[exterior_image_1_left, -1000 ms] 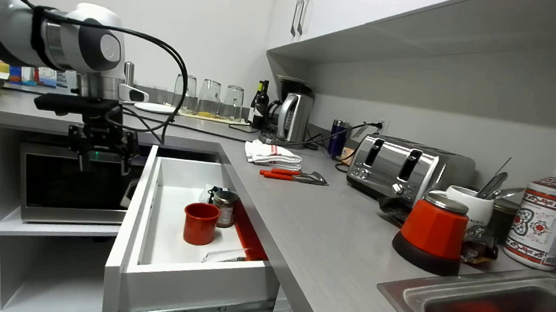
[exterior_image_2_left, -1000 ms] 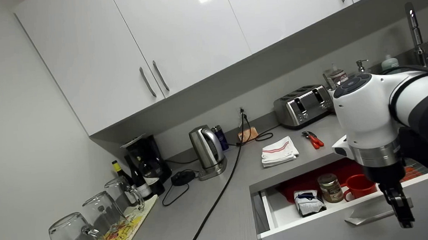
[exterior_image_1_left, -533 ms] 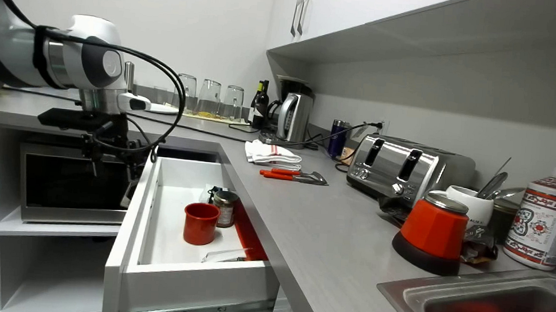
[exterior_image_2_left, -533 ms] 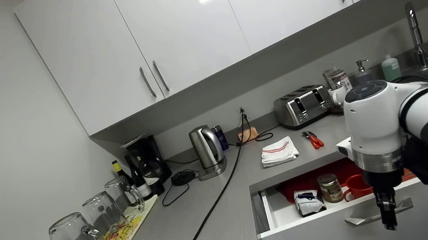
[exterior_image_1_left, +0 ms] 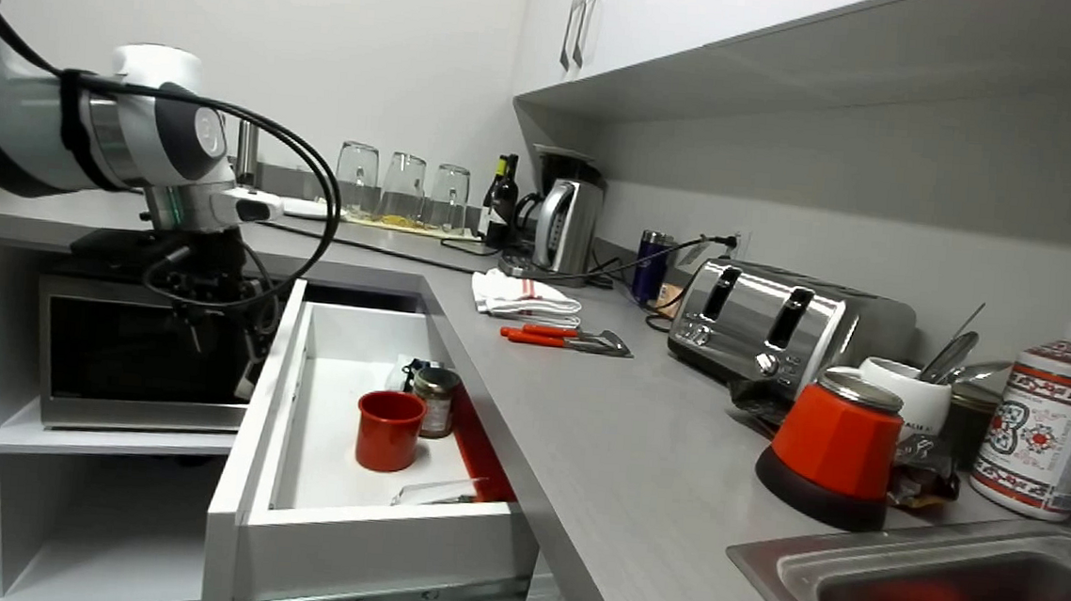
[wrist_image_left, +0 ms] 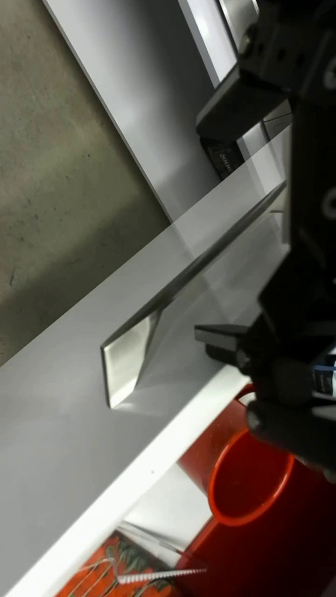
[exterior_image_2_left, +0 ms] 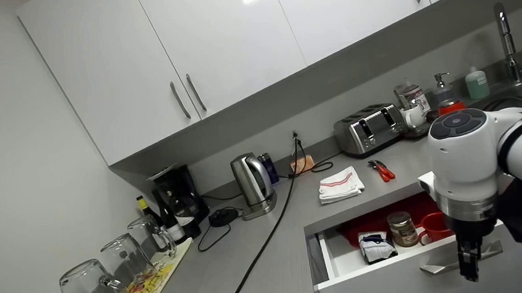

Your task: Open the top drawer,put the red cup inside and close it

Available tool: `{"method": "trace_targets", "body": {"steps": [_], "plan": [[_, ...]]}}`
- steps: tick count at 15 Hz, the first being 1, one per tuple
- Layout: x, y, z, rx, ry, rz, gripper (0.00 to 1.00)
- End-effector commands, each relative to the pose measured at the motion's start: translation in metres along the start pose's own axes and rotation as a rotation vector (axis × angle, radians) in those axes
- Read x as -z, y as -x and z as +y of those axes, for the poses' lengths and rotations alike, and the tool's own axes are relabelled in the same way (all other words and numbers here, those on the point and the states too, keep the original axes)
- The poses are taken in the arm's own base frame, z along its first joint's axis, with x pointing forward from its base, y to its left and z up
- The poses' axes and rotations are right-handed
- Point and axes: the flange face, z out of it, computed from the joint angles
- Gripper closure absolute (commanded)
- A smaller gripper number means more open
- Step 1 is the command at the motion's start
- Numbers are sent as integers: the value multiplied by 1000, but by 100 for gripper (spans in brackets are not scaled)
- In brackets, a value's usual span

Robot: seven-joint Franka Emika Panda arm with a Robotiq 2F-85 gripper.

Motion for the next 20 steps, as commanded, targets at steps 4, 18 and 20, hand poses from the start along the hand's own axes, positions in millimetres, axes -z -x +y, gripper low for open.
{"method": "trace_targets", "body": {"steps": [4, 18, 20], "plan": [[-8, -4, 2, -82, 47, 12, 0], [-56, -64, 60, -372, 162, 16, 0], [-64, -77, 76, -418, 188, 25, 0]]}}
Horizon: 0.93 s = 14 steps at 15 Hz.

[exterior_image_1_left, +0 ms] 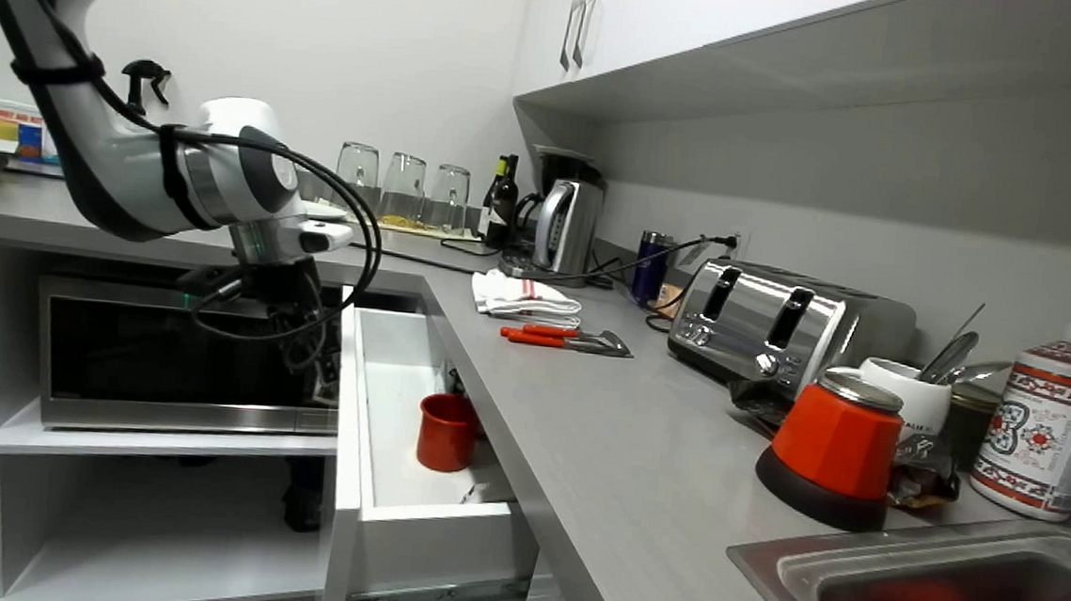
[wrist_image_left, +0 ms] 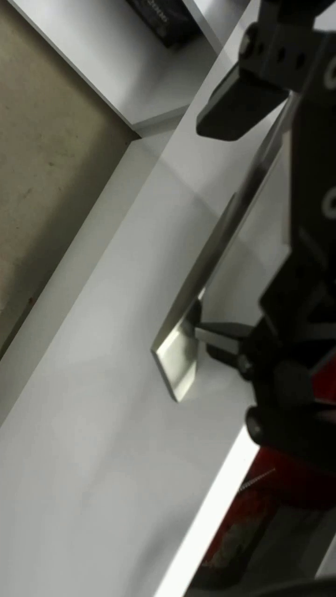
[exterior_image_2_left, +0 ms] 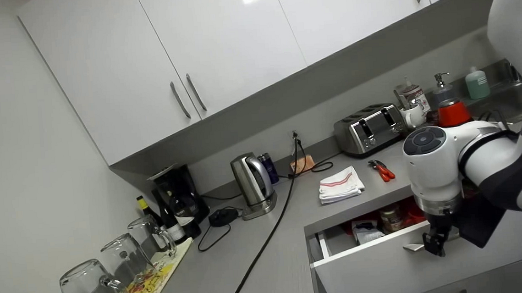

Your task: Open the top drawer,put the red cup inside and close it

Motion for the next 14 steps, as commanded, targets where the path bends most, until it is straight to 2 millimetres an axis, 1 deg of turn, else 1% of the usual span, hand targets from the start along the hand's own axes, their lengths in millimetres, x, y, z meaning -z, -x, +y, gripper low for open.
{"method": "trace_targets", "body": {"steps": [1, 4, 6, 8, 9, 11, 14], "plan": [[-21, -39, 14, -94, 55, 23, 0], [-30, -68, 27, -173, 90, 57, 0], [-32, -88, 35, -222, 112, 84, 0], [-28, -97, 39, -244, 118, 95, 0], [-22, -94, 37, -234, 111, 102, 0], [-11, -82, 30, -199, 92, 110, 0], [5, -50, 8, -109, 65, 126, 0]]}}
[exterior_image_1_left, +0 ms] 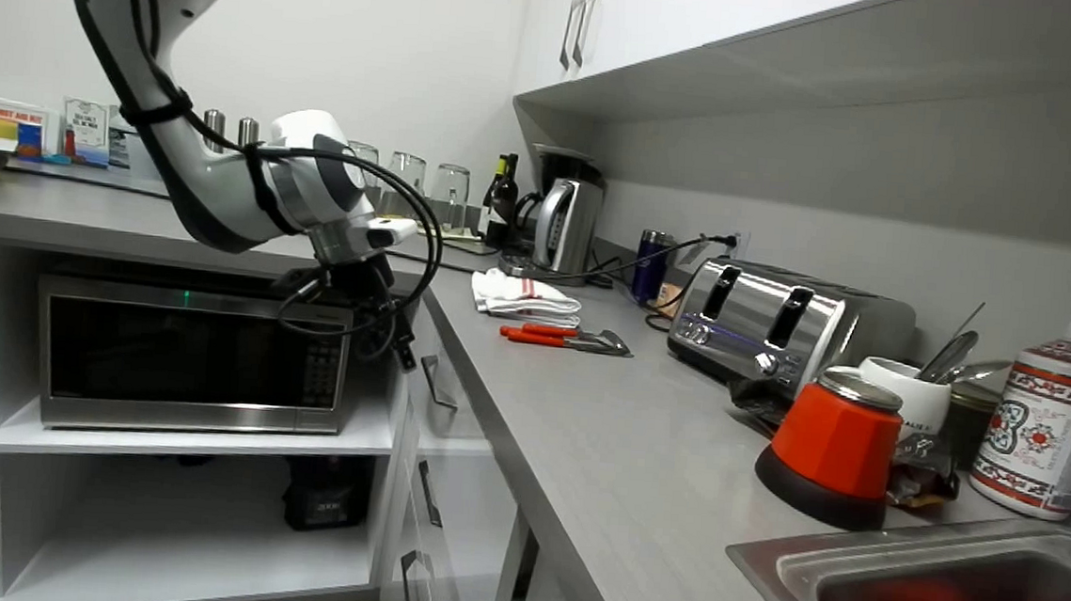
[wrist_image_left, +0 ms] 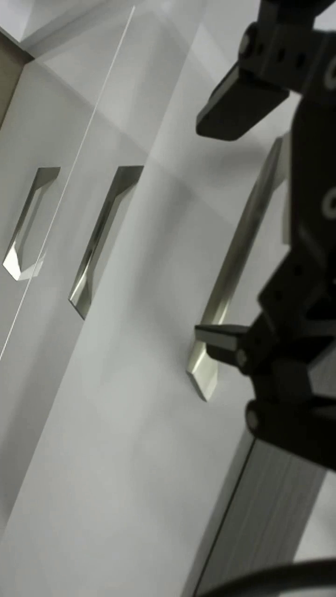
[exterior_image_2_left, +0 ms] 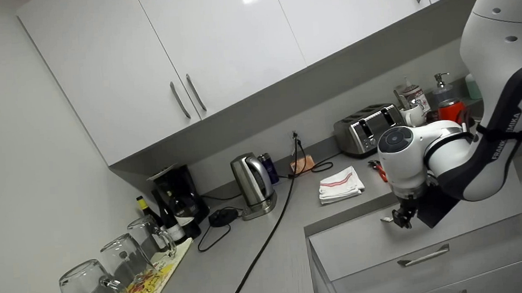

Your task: Open the top drawer,put the red cup inside and close it

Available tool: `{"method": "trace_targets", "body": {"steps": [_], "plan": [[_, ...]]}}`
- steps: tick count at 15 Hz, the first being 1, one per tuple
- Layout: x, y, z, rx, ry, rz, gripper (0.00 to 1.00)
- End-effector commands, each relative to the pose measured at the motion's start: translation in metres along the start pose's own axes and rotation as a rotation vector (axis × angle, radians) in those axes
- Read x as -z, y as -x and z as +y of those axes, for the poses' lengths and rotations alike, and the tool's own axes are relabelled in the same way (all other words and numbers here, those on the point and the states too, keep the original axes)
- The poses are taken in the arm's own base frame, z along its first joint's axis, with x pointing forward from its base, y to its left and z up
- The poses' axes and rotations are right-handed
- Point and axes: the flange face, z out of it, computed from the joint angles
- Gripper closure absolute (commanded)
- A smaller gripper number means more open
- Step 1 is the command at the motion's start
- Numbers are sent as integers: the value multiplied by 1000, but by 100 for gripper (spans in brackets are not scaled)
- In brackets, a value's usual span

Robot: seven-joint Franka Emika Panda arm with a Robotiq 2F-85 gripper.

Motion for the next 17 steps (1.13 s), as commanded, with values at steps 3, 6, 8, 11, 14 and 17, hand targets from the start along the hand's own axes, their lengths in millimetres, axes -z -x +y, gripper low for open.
{"method": "trace_targets", "body": {"steps": [3, 6, 8, 11, 14, 17], "plan": [[52, 51, -17, 111, -58, 55, 0], [76, 58, -8, 161, -51, 107, 0], [93, 56, 7, 203, -38, 139, 0], [117, 52, 28, 287, -38, 173, 0], [109, 46, 23, 289, -30, 177, 0], [119, 47, 32, 296, -38, 174, 0]]}}
